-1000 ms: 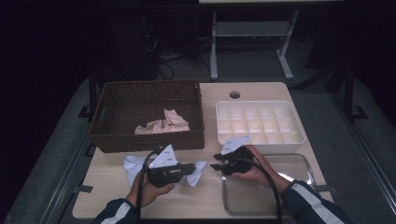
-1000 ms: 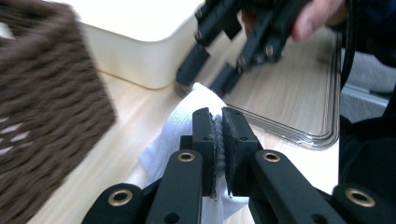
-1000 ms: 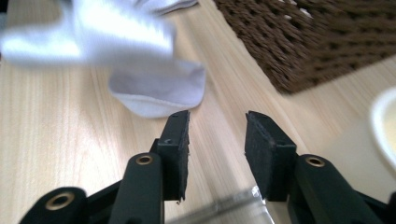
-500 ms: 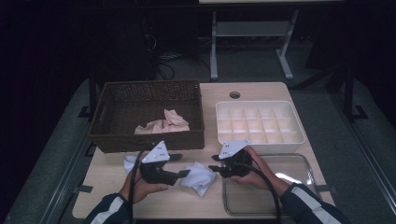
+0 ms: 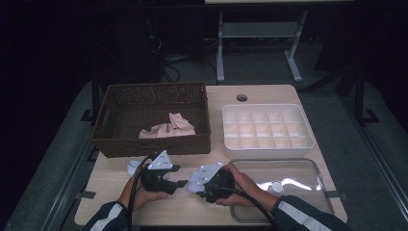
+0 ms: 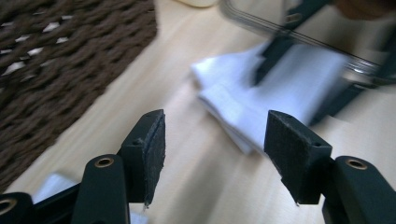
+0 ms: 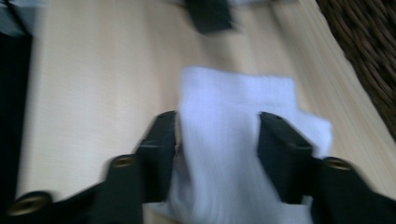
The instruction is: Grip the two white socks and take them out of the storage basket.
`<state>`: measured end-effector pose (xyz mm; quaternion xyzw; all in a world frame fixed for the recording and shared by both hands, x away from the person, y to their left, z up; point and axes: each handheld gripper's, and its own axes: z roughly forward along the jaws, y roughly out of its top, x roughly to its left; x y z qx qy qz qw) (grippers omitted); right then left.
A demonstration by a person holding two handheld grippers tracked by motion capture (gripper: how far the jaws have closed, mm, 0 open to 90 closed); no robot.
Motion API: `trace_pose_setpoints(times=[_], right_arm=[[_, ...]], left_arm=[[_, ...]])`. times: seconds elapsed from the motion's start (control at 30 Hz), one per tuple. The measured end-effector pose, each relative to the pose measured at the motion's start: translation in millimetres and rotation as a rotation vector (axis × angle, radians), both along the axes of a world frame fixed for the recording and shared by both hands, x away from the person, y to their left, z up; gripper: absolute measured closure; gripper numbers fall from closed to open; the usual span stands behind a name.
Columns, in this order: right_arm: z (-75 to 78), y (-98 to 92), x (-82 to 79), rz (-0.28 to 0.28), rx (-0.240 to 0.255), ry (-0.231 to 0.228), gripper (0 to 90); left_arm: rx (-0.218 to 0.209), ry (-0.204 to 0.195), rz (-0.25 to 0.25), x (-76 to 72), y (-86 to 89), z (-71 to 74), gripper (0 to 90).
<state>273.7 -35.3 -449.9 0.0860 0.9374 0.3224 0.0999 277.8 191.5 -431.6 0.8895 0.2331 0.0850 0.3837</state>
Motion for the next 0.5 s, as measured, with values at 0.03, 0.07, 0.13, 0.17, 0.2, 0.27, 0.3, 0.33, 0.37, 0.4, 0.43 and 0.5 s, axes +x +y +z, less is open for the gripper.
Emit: trace_pose_setpoints(times=[0.03,0.07,0.13,0.17,0.2,0.27,0.3,0.33,0.37,0.4,0.43,0.5], right_arm=[[-1.2,-1.7,1.9,-0.012,0.009,0.009,63.6],[-0.7,-4.5,3.6,-0.028,0.012,0.009,71.9],[4.2,-12.2,8.6,-0.032,0.05,0.021,76.3],[7.9,-16.2,9.9,-0.053,0.08,0.028,77.1],[11.5,-20.3,11.9,-0.06,0.097,0.037,77.0],[16.6,-26.6,13.4,-0.087,0.129,0.057,77.0],[18.1,-29.2,13.9,-0.097,0.14,0.052,77.1],[19.8,-31.6,14.2,-0.097,0.153,0.056,77.2],[21.4,-33.5,14.2,-0.101,0.165,0.058,77.1],[22.6,-35.4,14.6,-0.102,0.171,0.061,76.7],[23.3,-36.6,15.0,-0.103,0.179,0.064,76.5],[24.5,-37.6,14.4,-0.106,0.187,0.052,76.6]], left_arm=[[-0.006,0.002,-0.005,-1.1,0.3,0.6,37.4],[-0.026,0.009,-0.004,-2.7,-0.5,-0.1,37.3],[-0.019,0.008,-0.014,-5.3,-3.4,-2.8,36.7],[-0.022,0.019,-0.025,-6.4,-5.8,-4.9,36.1],[-0.019,0.02,-0.035,-6.6,-9.1,-7.9,36.0],[0.008,0.017,-0.036,-5.1,-18.2,-14.4,36.0],[0.0,0.027,-0.045,-4.0,-22.7,-17.3,35.8],[-0.005,0.033,-0.053,-3.2,-27.6,-19.3,34.6],[0.0,0.027,-0.05,-2.7,-32.8,-20.7,34.1],[-0.006,0.027,-0.048,-1.7,-37.1,-21.5,33.5],[-0.035,0.028,-0.034,-0.9,-40.5,-21.9,32.5],[-0.094,0.044,-0.002,2.5,-44.5,-22.4,32.6]])
